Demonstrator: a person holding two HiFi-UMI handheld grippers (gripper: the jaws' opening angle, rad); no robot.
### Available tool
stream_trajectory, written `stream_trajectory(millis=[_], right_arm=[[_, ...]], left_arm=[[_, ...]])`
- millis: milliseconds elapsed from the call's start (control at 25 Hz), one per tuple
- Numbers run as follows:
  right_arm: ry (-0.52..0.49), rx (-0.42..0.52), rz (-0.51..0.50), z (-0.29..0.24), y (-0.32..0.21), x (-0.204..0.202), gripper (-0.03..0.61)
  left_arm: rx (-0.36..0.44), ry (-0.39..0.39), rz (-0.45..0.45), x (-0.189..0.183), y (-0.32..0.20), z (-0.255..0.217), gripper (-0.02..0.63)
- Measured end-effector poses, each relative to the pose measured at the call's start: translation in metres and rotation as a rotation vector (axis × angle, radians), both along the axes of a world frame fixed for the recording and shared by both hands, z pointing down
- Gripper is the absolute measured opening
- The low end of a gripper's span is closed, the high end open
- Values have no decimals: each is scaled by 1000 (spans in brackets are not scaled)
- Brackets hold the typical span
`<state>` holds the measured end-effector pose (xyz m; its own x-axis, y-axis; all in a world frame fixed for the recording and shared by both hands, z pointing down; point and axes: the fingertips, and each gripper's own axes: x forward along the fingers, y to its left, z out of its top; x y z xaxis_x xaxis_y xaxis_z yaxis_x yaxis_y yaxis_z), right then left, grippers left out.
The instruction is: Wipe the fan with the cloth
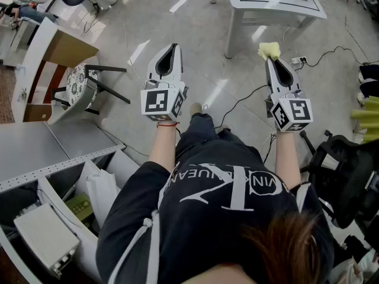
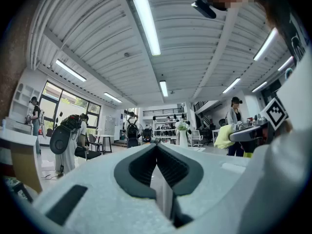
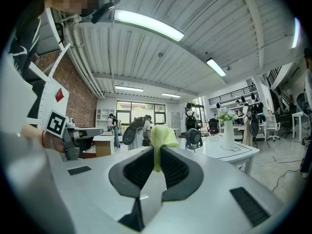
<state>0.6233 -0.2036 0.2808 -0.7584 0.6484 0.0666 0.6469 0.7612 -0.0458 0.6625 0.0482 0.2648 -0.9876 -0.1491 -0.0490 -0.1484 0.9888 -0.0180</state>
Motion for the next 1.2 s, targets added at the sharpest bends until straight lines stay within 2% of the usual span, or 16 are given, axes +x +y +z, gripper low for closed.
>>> stream_trajectory(millis=[280,600,800,1040,1200], right_arm=[[9,8,0,9,3,1,37],[48,20,22,23,13,-21,38],[70,23,40,38,33,-66,38],[81,13,94,42,77,-145,38],[105,-17,134,46,116,-190,38]], left_arm=[[-5,8,3,-3,1,6,11],[10,43,29,-33,14,22,11],[9,84,81,-96,33,43,11],[-7,52,157,-192,76,30,11],[25,74,187,-236,115,38,11]])
